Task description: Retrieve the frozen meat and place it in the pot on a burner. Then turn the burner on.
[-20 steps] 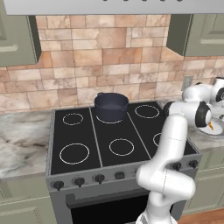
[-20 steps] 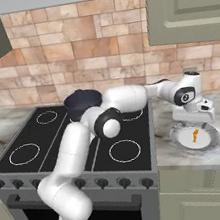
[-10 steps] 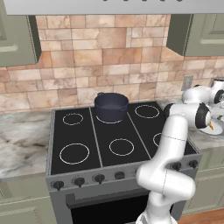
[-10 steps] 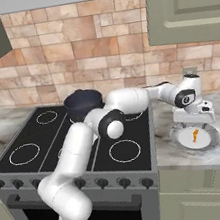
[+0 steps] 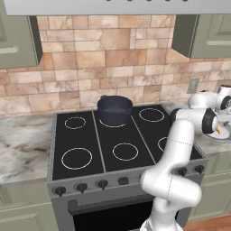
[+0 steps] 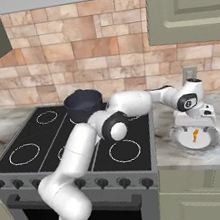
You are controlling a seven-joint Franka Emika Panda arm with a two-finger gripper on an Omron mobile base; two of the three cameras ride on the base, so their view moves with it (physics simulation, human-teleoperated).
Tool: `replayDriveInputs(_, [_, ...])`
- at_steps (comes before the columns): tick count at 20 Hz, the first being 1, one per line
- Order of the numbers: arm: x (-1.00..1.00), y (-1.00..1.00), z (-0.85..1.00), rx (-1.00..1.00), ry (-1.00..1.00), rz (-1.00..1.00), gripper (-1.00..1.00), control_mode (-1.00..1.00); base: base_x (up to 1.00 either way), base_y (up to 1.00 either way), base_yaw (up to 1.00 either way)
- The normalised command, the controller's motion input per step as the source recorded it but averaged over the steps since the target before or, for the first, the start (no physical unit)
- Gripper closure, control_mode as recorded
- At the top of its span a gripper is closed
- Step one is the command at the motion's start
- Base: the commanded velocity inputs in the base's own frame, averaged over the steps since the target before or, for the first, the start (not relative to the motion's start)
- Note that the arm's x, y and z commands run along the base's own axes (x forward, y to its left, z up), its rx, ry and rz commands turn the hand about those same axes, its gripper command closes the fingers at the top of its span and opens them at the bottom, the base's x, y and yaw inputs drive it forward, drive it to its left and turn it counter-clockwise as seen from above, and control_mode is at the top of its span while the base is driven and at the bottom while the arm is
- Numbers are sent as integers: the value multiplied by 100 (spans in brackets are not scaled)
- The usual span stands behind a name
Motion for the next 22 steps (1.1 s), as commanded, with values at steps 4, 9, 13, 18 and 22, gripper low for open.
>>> replayDriveInputs(4, [0,0,-13,0,0,0,-100,-100,0,0,0])
replayDriveInputs(9, [0,0,-9,1,0,0,-100,-100,0,0,0])
replayDriveInputs(13, [0,0,-13,1,0,0,-100,-100,0,0,0])
replayDriveInputs(18, [0,0,-12,2,0,0,-100,-100,0,0,0])
replayDriveInputs(22, [0,0,-9,1,0,0,-100,-100,0,0,0])
